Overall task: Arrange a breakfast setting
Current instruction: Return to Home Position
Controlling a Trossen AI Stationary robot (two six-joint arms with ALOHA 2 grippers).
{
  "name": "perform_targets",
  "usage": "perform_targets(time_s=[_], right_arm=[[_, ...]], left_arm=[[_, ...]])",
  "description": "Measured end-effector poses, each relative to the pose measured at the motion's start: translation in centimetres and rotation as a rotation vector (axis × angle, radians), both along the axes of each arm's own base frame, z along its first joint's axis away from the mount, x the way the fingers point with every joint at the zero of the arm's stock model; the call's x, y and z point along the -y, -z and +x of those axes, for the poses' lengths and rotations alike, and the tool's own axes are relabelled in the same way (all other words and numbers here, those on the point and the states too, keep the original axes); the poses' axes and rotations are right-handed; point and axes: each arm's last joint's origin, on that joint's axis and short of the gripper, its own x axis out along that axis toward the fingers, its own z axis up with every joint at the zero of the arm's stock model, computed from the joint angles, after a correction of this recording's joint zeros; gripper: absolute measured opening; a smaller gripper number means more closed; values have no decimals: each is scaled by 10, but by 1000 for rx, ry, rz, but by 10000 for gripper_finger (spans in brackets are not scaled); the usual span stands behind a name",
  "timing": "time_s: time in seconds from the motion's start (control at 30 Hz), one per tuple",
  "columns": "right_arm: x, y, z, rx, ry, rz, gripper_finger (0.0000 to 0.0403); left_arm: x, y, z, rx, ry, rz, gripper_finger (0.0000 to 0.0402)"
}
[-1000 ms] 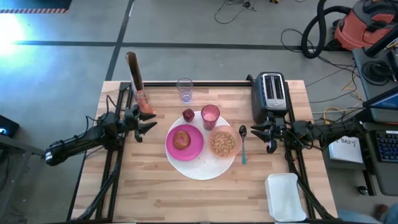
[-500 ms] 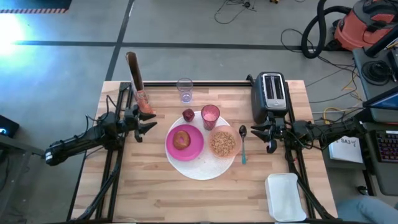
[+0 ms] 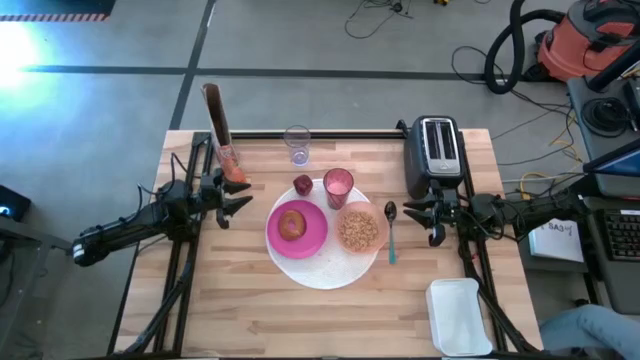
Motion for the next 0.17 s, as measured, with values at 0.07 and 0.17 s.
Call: perform_targets(time_s=[0.07, 0.17], right_arm=[[0, 0, 0, 0, 0, 0, 91], [0, 0, 0, 0, 0, 0, 91]], left_arm=[[0, 0, 0, 0, 0, 0, 190], [0, 0, 0, 0, 0, 0, 190]])
